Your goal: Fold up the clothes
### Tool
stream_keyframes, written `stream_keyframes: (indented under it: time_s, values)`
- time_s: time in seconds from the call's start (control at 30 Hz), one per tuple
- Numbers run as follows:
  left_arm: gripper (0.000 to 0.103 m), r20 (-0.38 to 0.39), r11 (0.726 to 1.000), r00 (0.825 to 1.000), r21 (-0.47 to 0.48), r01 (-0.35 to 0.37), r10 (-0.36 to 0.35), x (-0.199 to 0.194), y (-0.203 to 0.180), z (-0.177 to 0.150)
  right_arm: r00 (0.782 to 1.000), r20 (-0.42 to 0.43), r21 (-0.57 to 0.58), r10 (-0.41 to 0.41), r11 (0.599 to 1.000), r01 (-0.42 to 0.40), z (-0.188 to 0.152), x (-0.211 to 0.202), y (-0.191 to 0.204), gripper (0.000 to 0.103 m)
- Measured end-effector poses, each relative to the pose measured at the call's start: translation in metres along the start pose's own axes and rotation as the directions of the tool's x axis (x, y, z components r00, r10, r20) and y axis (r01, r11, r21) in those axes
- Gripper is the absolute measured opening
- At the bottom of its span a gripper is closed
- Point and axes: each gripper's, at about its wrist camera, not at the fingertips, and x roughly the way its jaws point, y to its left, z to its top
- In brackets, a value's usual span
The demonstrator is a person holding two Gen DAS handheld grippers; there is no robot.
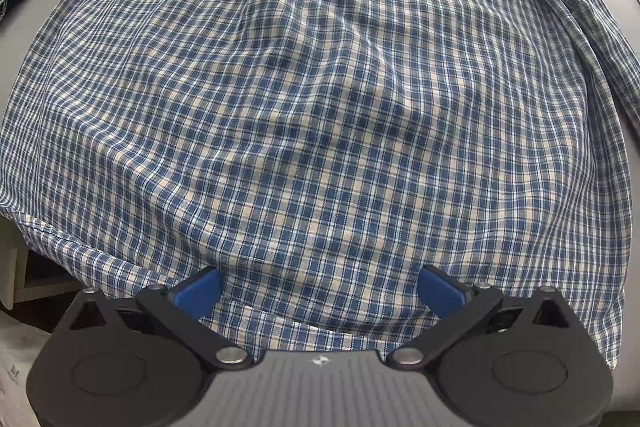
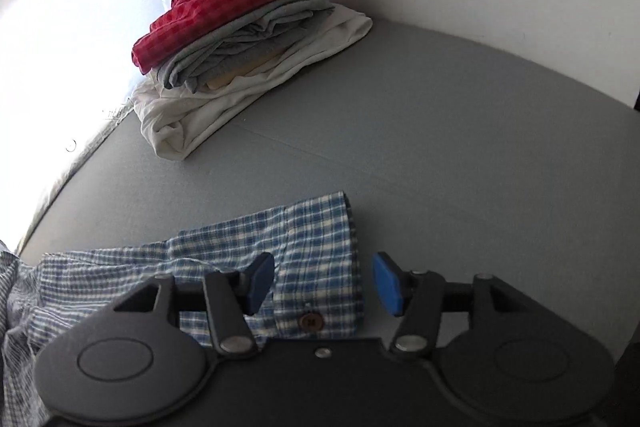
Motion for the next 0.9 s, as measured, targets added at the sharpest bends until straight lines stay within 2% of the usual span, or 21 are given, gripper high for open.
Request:
stream_keyframes:
  time_s: [0.03,0.13,0.17,0.2,0.27,0.33,0.47,0.6,0.7,0.73,0.87,0.9]
  values:
    - [0.103,0.004,1.0,1.0,0.001,0.0,0.0,-0.001,0.0,-0.003,1.0,-0.008,-0.03,-0.024,0.999,0.023,0.001,0.006,0.002,0.071]
    - [0.103,0.009,1.0,1.0,0.0,0.0,0.0,-0.007,0.004,-0.023,0.999,-0.04,-0.061,-0.014,0.998,0.011,0.0,0.02,0.001,0.068]
    - [0.103,0.01,1.0,1.0,0.0,0.0,0.0,-0.007,0.003,-0.026,0.999,-0.032,-0.078,-0.004,0.997,0.002,-0.001,0.02,0.002,0.062]
    - [0.103,0.012,1.0,1.0,0.001,0.0,0.0,-0.007,0.002,-0.029,0.999,-0.038,-0.099,0.011,0.995,-0.014,-0.001,0.02,0.004,0.046]
    - [0.103,0.016,1.0,1.0,0.006,0.001,-0.001,-0.011,0.003,-0.044,0.999,-0.042,-0.117,0.015,0.993,-0.02,-0.003,0.02,0.006,0.034]
    - [0.103,0.017,1.0,1.0,0.022,0.005,-0.006,-0.011,0.004,-0.069,0.999,-0.041,-0.109,0.019,0.994,-0.023,-0.004,0.018,0.003,0.028]
    - [0.103,0.004,0.997,1.0,0.073,0.013,-0.014,-0.011,0.001,-0.097,0.999,-0.04,-0.108,0.012,0.994,-0.016,-0.006,0.016,0.005,0.027]
    - [0.103,-0.064,0.994,0.996,0.084,0.064,-0.059,-0.009,0.005,-0.121,0.999,-0.034,-0.142,-0.035,0.989,0.03,-0.009,0.015,0.015,0.031]
    - [0.103,-0.118,0.991,0.984,0.027,0.135,-0.131,-0.007,0.019,-0.138,0.997,-0.017,-0.197,-0.076,0.978,0.071,-0.016,0.011,0.026,0.037]
    - [0.103,-0.123,0.99,0.983,0.026,0.141,-0.137,-0.008,0.022,-0.143,0.996,-0.009,-0.219,-0.09,0.972,0.086,-0.019,0.009,0.03,0.042]
    - [0.103,-0.046,0.983,0.985,0.073,0.171,-0.168,-0.031,0.032,-0.151,0.991,0.032,-0.28,-0.131,0.95,0.135,-0.032,-0.005,0.052,0.061]
    - [0.103,-0.018,0.979,0.983,0.082,0.185,-0.184,-0.038,0.036,-0.151,0.989,0.045,-0.288,-0.139,0.946,0.146,-0.034,-0.009,0.058,0.071]
